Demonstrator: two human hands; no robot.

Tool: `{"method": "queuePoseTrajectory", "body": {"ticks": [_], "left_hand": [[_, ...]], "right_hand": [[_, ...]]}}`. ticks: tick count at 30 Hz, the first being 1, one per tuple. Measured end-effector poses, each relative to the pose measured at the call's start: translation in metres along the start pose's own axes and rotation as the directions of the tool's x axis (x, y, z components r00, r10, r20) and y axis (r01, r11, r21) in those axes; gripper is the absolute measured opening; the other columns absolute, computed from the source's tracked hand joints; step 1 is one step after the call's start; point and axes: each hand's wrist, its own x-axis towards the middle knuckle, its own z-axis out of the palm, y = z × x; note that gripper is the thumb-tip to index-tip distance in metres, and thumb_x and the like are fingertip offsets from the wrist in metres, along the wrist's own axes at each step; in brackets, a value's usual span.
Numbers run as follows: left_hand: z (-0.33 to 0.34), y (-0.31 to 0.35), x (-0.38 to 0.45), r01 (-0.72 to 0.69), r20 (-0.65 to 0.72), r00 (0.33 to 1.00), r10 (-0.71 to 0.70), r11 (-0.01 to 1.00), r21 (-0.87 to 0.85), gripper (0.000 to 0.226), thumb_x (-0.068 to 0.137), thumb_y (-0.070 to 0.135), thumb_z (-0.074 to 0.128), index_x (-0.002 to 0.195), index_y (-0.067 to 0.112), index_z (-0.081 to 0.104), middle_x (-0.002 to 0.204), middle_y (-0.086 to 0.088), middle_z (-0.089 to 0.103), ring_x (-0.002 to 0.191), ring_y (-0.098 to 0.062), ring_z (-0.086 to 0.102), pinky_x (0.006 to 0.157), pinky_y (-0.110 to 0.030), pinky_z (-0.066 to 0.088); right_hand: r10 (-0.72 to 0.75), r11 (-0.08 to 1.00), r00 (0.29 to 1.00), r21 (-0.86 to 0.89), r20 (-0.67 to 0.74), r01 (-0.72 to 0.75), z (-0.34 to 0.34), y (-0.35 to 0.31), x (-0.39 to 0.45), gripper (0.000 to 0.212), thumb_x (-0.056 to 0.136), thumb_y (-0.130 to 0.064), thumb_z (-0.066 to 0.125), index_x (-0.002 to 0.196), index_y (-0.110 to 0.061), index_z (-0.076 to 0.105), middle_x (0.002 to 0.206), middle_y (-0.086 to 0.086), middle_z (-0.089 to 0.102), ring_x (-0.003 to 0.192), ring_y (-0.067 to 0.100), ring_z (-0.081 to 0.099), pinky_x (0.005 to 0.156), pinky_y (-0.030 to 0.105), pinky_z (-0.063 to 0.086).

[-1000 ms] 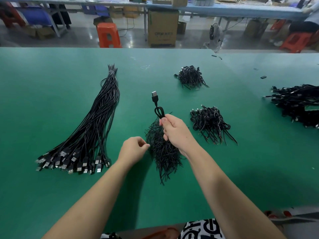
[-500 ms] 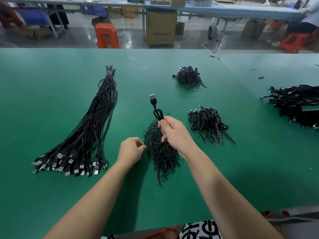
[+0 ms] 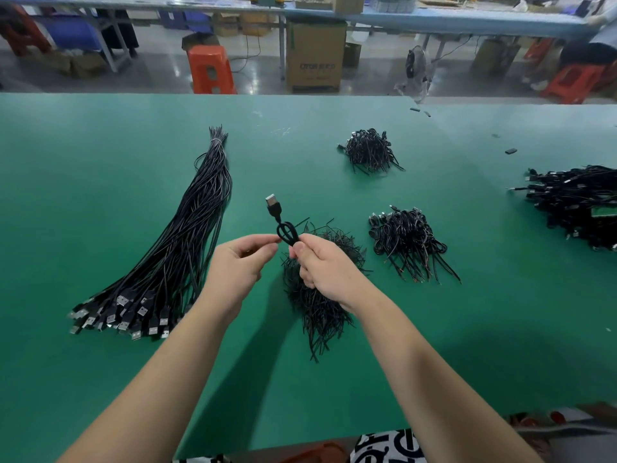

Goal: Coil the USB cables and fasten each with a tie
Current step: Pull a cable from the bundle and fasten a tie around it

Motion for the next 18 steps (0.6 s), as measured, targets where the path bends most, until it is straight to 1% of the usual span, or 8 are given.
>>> {"method": "queuePoseTrajectory", "body": {"ticks": [2,6,8,10,12,14,16,18], "left_hand": [[0.001,0.006,-0.004,-0.018,0.020,1.000,0.019,1.000,-0.024,0.019,0.089,0.012,0.072,0.085,0.028,0.080,0.055,0.009,0.049,0.051,-0.010,0.032,0.047,-0.022,0.030],[0.000,0.009,-0.010,-0.029,0.020,0.999,0.029,1.000,0.005,0.022,0.089,0.010,0.072,0.081,0.028,0.080,0.053,0.010,0.050,0.049,-0.010,0.031,0.045,-0.021,0.027],[-0.001,0.009,-0.011,-0.034,0.048,0.998,0.034,0.999,0.004,0.022,0.090,0.009,0.070,0.082,0.026,0.081,0.054,0.010,0.053,0.050,-0.010,0.030,0.045,-0.021,0.026],[-0.003,0.008,-0.012,-0.035,0.054,0.998,0.034,0.999,0.007,0.018,0.091,0.008,0.070,0.085,0.022,0.081,0.055,0.008,0.052,0.049,-0.011,0.029,0.045,-0.022,0.025],[-0.004,0.007,-0.012,-0.041,0.055,0.998,0.039,0.998,0.040,0.015,0.090,0.008,0.070,0.087,0.019,0.081,0.053,0.007,0.049,0.049,-0.010,0.030,0.045,-0.021,0.025],[-0.004,0.007,-0.014,-0.078,0.070,0.995,0.072,0.992,0.098,0.015,0.090,0.008,0.071,0.088,0.020,0.080,0.052,0.013,0.051,0.048,-0.006,0.033,0.045,-0.018,0.027],[-0.004,0.007,-0.014,-0.135,0.058,0.990,0.126,0.974,0.180,0.013,0.090,0.011,0.072,0.087,0.021,0.079,0.055,0.012,0.055,0.049,-0.005,0.037,0.047,-0.018,0.031],[-0.004,0.007,-0.015,-0.260,0.018,0.961,0.276,0.881,0.394,0.009,0.089,0.013,0.073,0.083,0.020,0.076,0.066,0.006,0.061,0.053,-0.007,0.045,0.053,-0.017,0.037]], "right_hand": [[0.022,0.999,1.000,0.035,0.010,-0.022,0.004,0.001,0.000,0.028,0.109,-0.023,0.037,0.088,-0.017,0.054,0.059,-0.006,0.033,0.052,0.013,0.030,0.055,0.036,0.027],[0.025,0.998,0.999,-0.052,-0.031,-0.027,0.006,0.002,0.003,0.028,0.108,-0.026,0.039,0.097,-0.015,0.063,0.067,-0.003,0.040,0.058,0.013,0.038,0.065,0.039,0.033],[0.003,0.998,0.999,-0.059,-0.044,-0.005,0.007,0.003,0.003,0.029,0.108,-0.025,0.039,0.104,-0.012,0.065,0.067,-0.003,0.040,0.059,0.015,0.039,0.065,0.039,0.034],[-0.004,1.000,0.999,-0.005,-0.041,0.004,0.009,0.003,0.002,0.028,0.108,-0.022,0.039,0.109,-0.013,0.065,0.069,0.004,0.037,0.062,0.022,0.036,0.063,0.040,0.034],[0.002,0.996,0.999,0.089,-0.034,0.001,0.011,0.004,0.000,0.024,0.108,-0.020,0.039,0.103,-0.012,0.061,0.069,0.003,0.035,0.060,0.020,0.034,0.062,0.040,0.032],[0.017,0.989,0.999,0.150,-0.046,-0.010,0.012,0.005,0.000,0.022,0.108,-0.018,0.041,0.097,-0.005,0.053,0.065,-0.003,0.037,0.058,0.013,0.035,0.063,0.038,0.034],[0.031,0.984,0.997,0.176,-0.072,-0.018,0.012,0.006,0.001,0.030,0.108,-0.017,0.042,0.098,0.010,0.052,0.064,-0.003,0.037,0.056,0.012,0.036,0.062,0.033,0.036],[0.039,0.976,0.995,0.217,-0.089,-0.019,0.011,0.005,0.001,0.032,0.108,-0.015,0.041,0.106,0.012,0.058,0.064,-0.002,0.035,0.055,0.011,0.034,0.057,0.028,0.035]]}}
